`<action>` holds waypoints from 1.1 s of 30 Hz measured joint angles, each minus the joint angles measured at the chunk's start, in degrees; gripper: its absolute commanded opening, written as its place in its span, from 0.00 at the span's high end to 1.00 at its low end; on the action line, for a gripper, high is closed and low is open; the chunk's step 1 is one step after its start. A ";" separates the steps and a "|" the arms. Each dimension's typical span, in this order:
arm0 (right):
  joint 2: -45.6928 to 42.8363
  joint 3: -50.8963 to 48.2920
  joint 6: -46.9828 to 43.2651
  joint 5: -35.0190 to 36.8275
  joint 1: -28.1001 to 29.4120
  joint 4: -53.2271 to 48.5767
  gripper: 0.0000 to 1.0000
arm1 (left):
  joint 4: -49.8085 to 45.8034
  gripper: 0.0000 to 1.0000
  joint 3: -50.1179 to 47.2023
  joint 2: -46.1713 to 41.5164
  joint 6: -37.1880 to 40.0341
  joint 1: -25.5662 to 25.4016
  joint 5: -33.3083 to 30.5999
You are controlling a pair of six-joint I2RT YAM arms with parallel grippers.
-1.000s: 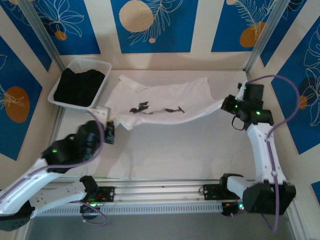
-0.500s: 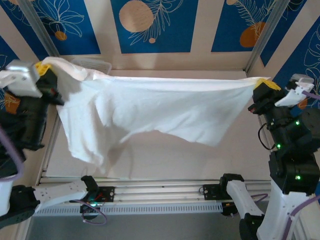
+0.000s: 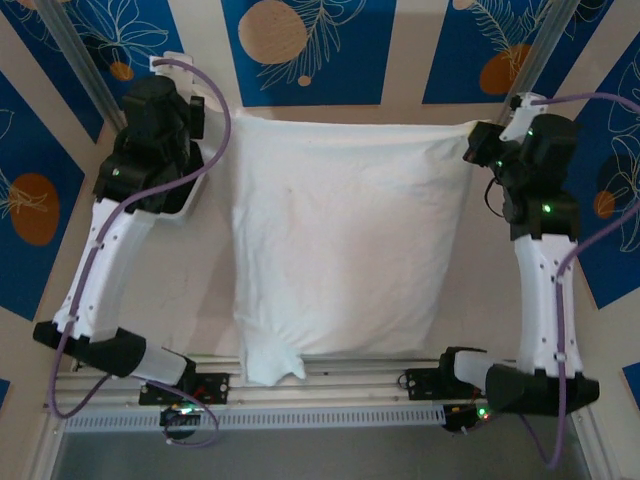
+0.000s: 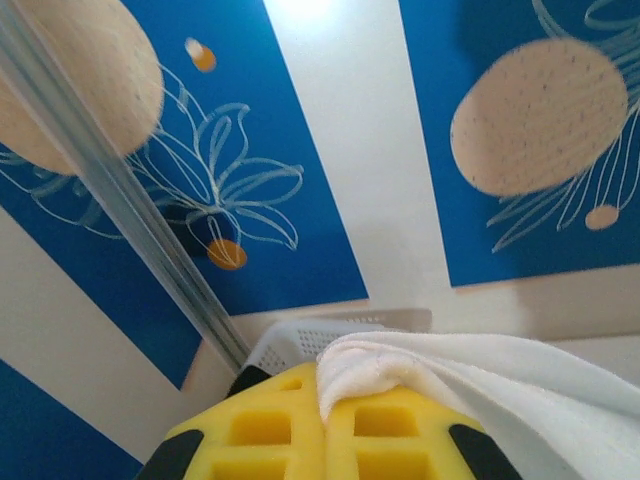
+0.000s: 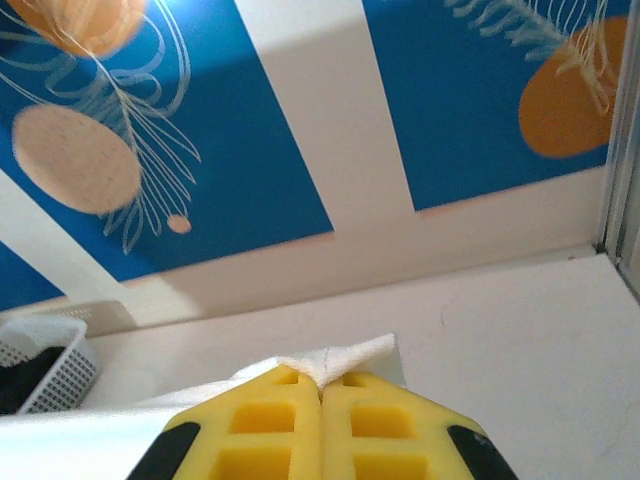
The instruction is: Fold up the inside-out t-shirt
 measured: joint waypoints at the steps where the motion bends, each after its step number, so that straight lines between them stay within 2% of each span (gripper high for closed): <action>1: 0.70 -0.20 -0.15 -0.09 0.09 0.22 1.00 | -0.28 1.00 0.00 0.57 -0.44 0.42 0.87; 7: -1.55 -0.46 -1.73 -1.16 0.22 0.61 0.99 | -1.05 1.00 -0.87 -2.64 -2.32 0.74 5.35; 13: -11.39 -0.46 -2.93 -1.14 0.22 -0.87 0.99 | -0.31 1.00 -5.40 -16.50 -3.89 0.76 9.84; 18: -20.28 1.49 -2.91 -1.42 0.22 -2.21 0.99 | 4.85 1.00 -9.84 -28.17 -4.94 0.81 17.46; 21: -23.67 5.27 -2.89 -1.79 0.22 -3.21 0.99 | 7.72 1.00 -9.73 -31.98 -5.84 0.81 21.22; 26: -25.33 11.32 -2.97 -2.01 0.22 -3.78 0.99 | 8.31 1.00 -3.52 -30.64 -5.68 0.81 22.12; 29: -25.00 11.82 -3.58 -1.97 0.22 -3.80 0.99 | 8.70 1.00 1.07 -25.99 -4.20 0.81 19.89; 33: -21.68 10.25 -4.44 -1.86 0.22 -2.62 0.99 | 10.40 1.00 2.36 -17.44 -1.75 0.85 16.70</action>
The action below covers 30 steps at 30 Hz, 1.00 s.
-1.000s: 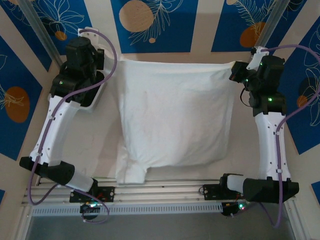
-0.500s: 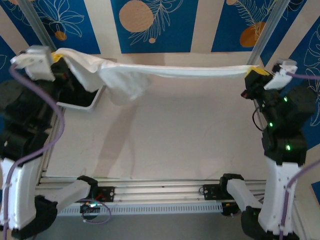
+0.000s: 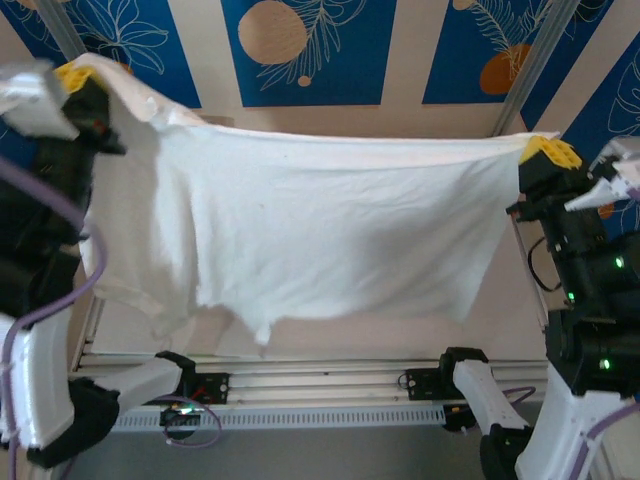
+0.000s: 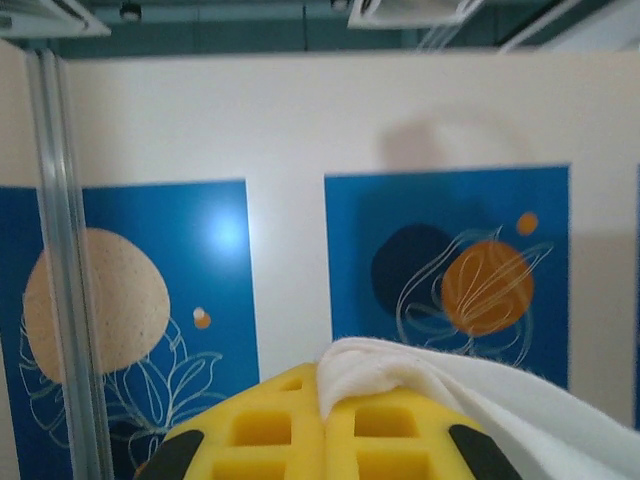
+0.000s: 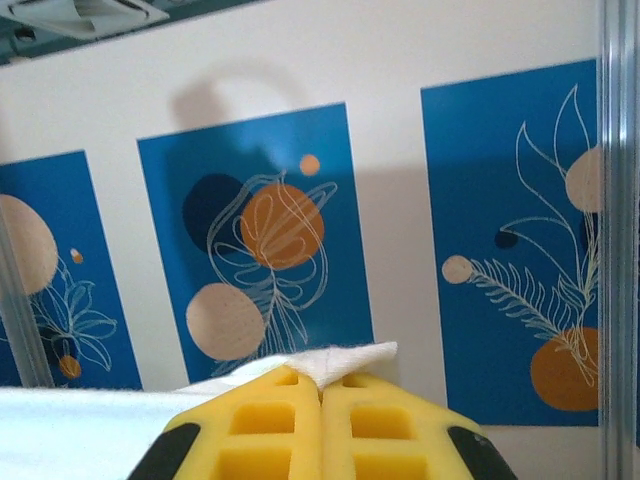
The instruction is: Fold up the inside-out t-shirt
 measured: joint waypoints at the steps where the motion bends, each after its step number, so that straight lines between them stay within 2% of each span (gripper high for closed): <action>1: 1.29 -1.05 -0.22 0.17 0.00 0.74 0.99 | 0.55 1.00 -0.13 2.47 0.44 0.11 -0.48; 7: 12.74 -11.45 -1.16 2.21 0.22 7.96 0.98 | 5.42 1.00 -5.51 20.02 1.60 3.02 -1.36; 10: 22.58 -16.46 -1.22 3.37 0.72 13.42 0.94 | 8.50 0.95 -8.50 29.99 1.11 4.81 -0.68; 13: 36.04 -18.25 -0.66 4.24 1.16 18.73 0.86 | 11.67 0.94 -7.96 41.53 -0.50 5.99 0.55; 16: 53.64 -13.20 0.81 5.16 1.60 21.18 0.75 | 11.30 0.81 1.90 57.66 -2.93 6.69 2.40; 18: 66.29 -4.66 1.75 6.05 1.73 19.21 0.67 | 7.56 0.66 15.56 70.69 -4.72 6.95 3.85; 21: 78.93 6.25 2.38 7.74 1.79 14.45 0.62 | 0.66 0.47 32.04 84.17 -7.19 7.08 6.14; 23: 80.91 7.65 2.60 8.39 1.79 11.23 0.61 | -3.74 0.39 33.24 85.77 -9.05 7.13 7.65; 25: 79.84 6.84 2.86 8.55 1.84 8.00 0.58 | -5.29 0.35 29.55 83.52 -11.37 7.13 8.98; 28: 73.31 0.15 3.78 8.37 2.08 6.34 0.55 | -3.93 0.32 12.11 72.15 -15.43 7.17 11.28; 30: 65.96 -7.41 5.11 7.82 2.29 4.92 0.52 | -0.79 0.30 -3.37 61.11 -18.75 7.19 13.25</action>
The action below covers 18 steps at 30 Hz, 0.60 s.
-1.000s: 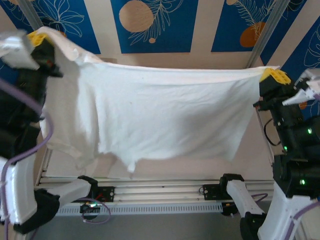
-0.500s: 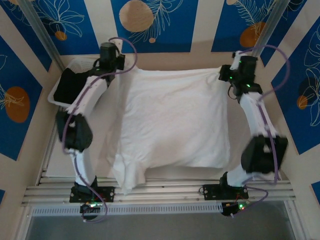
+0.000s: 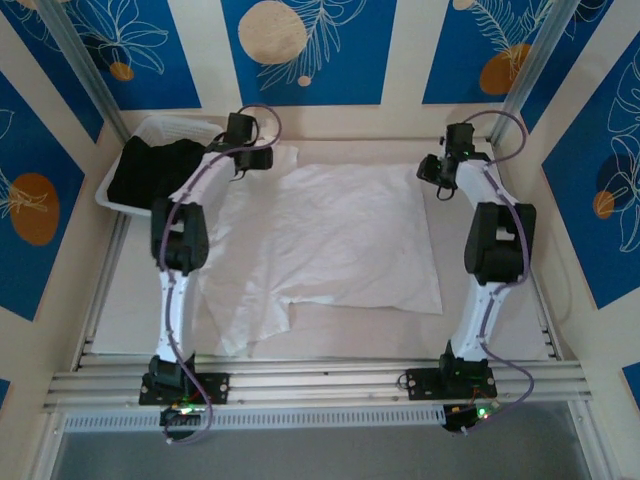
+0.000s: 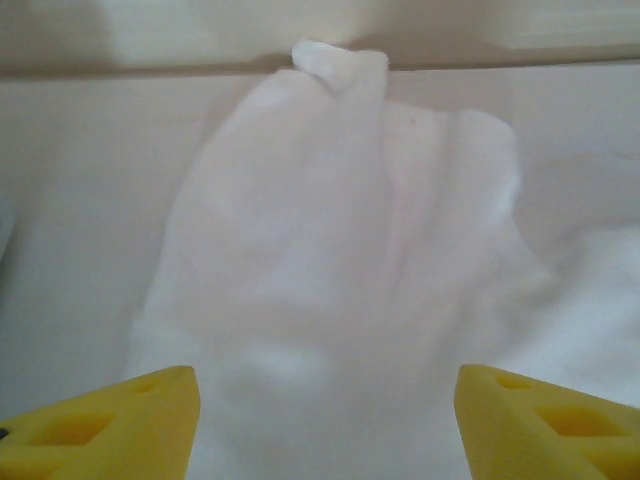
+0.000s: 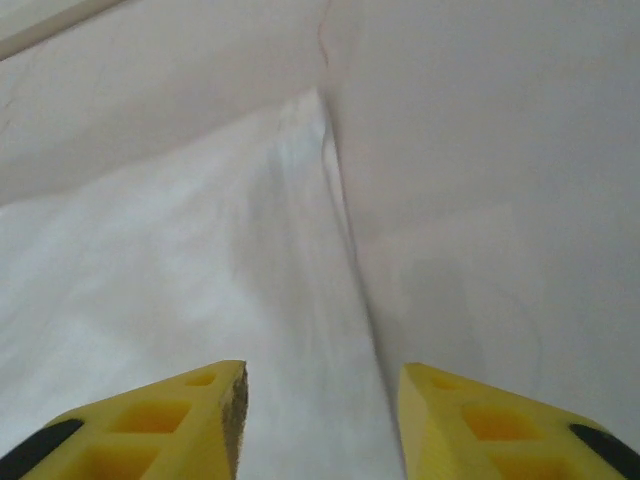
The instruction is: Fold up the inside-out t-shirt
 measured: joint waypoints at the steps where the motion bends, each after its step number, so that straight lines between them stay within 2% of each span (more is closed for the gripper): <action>1: -3.52 -3.63 0.79 -0.42 0.17 -0.52 0.52 | 1.90 0.30 -6.21 -4.76 -1.57 0.00 0.98; 6: -18.01 -20.90 5.14 -2.03 1.66 -4.11 0.50 | 15.65 0.30 -37.46 -30.99 -11.47 -0.24 8.44; 9: -23.45 -30.73 7.19 -3.08 2.34 -6.99 0.50 | 21.11 0.29 -51.23 -41.29 -15.87 -0.81 10.34; 14: -30.60 -42.36 11.19 -5.81 2.82 -10.86 0.50 | 18.62 0.23 -65.53 -52.65 -17.73 -1.25 6.12; 18: -34.10 -46.34 14.08 -7.87 5.07 -10.88 0.51 | 16.72 0.21 -68.30 -56.85 -16.28 -0.79 1.22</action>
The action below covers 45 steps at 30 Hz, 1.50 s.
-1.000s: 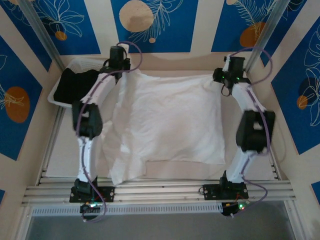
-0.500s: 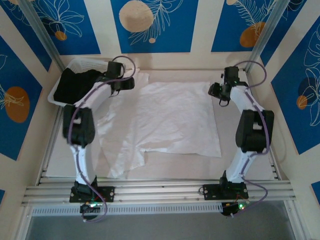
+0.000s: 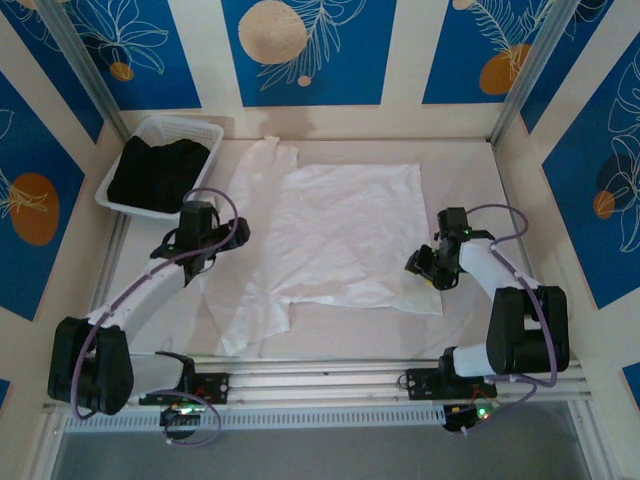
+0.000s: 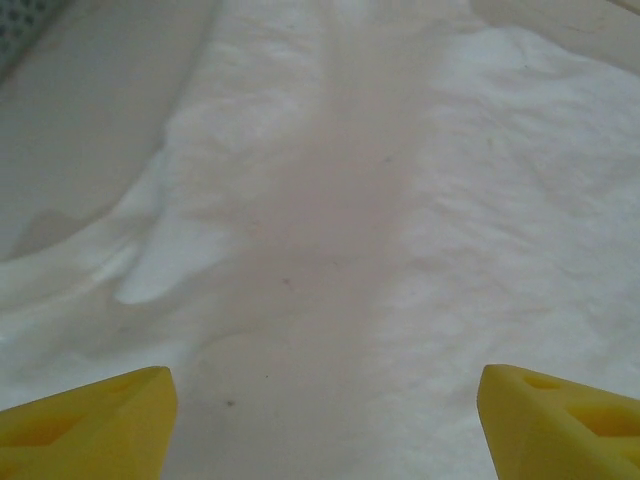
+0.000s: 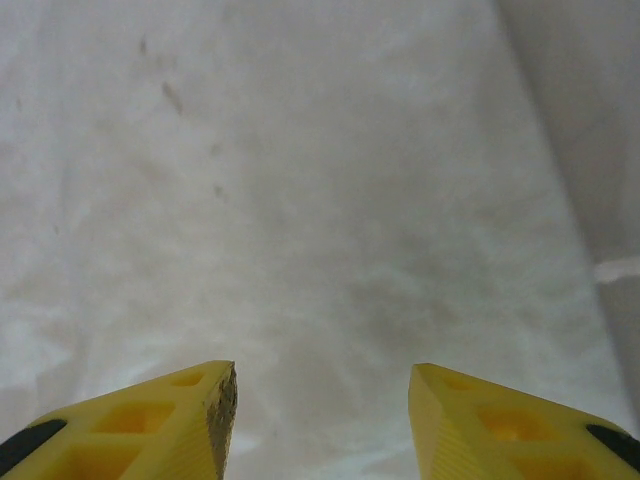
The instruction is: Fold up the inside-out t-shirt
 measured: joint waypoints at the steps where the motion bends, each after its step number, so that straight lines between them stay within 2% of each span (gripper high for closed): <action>1: 0.09 -0.11 0.04 -0.33 0.48 0.15 0.51 | 0.57 0.21 0.00 0.13 0.39 0.35 -0.44; 4: 1.60 0.37 -0.07 -1.57 1.60 2.27 0.51 | 2.27 0.21 1.16 3.63 0.79 1.36 -0.68; 6: 4.76 2.12 -0.46 -1.64 1.44 3.17 0.52 | 3.67 0.22 3.98 9.01 0.92 1.60 0.00; 11: 14.38 6.36 -2.14 -3.13 -1.99 4.31 0.54 | 5.44 0.22 12.26 21.03 0.98 1.64 3.63; 19: 18.12 8.79 -3.26 -9.42 -8.20 2.86 0.57 | 5.62 0.22 13.35 22.38 0.83 1.64 6.01; 24: 17.64 8.79 -3.21 -9.81 -12.85 2.86 0.57 | 5.18 0.21 12.92 21.16 0.85 1.64 6.21; 29: 14.64 8.79 -2.91 -5.77 -15.78 2.60 0.57 | 4.79 0.20 11.91 19.74 1.03 1.66 5.18; 33: 12.66 8.96 -2.80 -4.76 -14.62 2.43 0.57 | 4.13 0.20 12.28 20.87 1.38 1.90 4.61; 39: 8.41 8.98 -2.78 -3.19 -9.57 2.38 0.56 | 2.08 0.21 17.11 29.18 2.62 3.87 5.18; 42: 5.84 8.96 -2.62 -2.23 -8.09 1.36 0.52 | 0.61 0.21 16.83 29.29 2.86 4.48 5.62; 45: 2.56 7.93 -2.62 -0.37 -9.22 -0.46 0.49 | 0.85 0.21 13.09 25.14 2.82 4.52 6.47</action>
